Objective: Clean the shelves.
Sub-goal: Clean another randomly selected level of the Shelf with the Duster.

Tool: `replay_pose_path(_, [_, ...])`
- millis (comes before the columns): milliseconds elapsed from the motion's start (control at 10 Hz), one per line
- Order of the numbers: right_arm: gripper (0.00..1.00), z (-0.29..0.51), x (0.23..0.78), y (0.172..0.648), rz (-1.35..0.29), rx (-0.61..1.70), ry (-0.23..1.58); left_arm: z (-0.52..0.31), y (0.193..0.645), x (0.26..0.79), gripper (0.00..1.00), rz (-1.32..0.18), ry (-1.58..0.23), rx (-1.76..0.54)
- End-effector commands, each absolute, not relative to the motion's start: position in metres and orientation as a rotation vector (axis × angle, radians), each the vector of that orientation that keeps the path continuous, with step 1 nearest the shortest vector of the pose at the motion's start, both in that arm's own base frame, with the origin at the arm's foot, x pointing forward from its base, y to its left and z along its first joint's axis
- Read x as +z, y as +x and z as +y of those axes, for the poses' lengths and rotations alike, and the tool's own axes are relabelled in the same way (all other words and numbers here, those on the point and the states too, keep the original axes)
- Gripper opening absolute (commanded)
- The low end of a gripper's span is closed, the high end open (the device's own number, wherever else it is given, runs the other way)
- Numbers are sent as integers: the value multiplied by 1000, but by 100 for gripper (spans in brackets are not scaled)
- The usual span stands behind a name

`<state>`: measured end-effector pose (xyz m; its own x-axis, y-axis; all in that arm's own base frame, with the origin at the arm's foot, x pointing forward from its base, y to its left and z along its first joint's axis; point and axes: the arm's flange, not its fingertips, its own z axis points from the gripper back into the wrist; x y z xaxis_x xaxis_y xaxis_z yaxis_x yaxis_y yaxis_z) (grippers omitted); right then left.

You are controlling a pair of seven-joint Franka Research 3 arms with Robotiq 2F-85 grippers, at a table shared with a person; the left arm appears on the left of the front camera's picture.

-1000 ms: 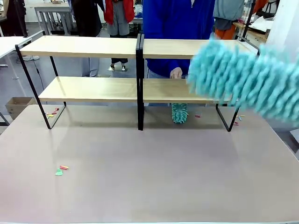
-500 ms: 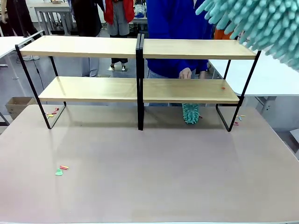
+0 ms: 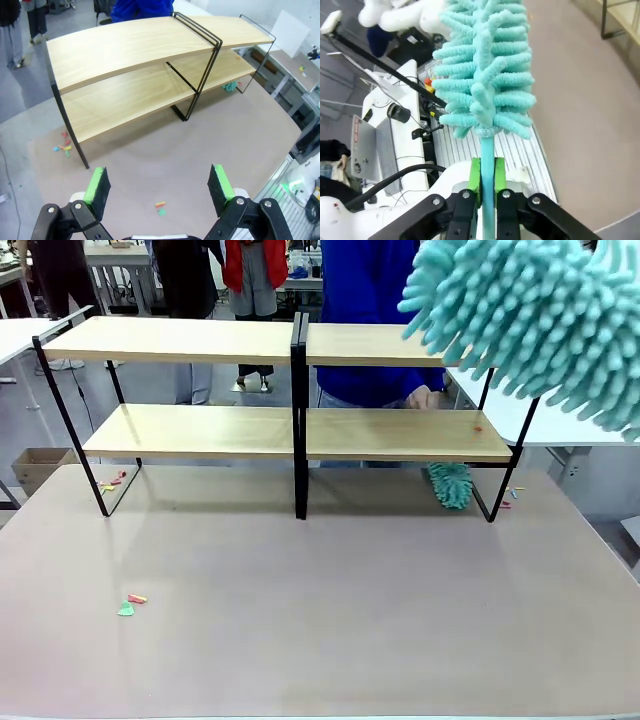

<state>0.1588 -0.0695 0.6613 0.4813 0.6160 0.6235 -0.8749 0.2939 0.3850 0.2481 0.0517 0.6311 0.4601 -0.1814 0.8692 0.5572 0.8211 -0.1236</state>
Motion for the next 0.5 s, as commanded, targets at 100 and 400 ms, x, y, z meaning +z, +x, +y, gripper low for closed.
replay_pose_path(100, [12,-30,623,212,-353,947,667,52,249,631,100,-995,-429,-470])
replay_pose_path(400, [12,0,586,268,-291,791,599,52,249,631,100,-995,-429,-470])
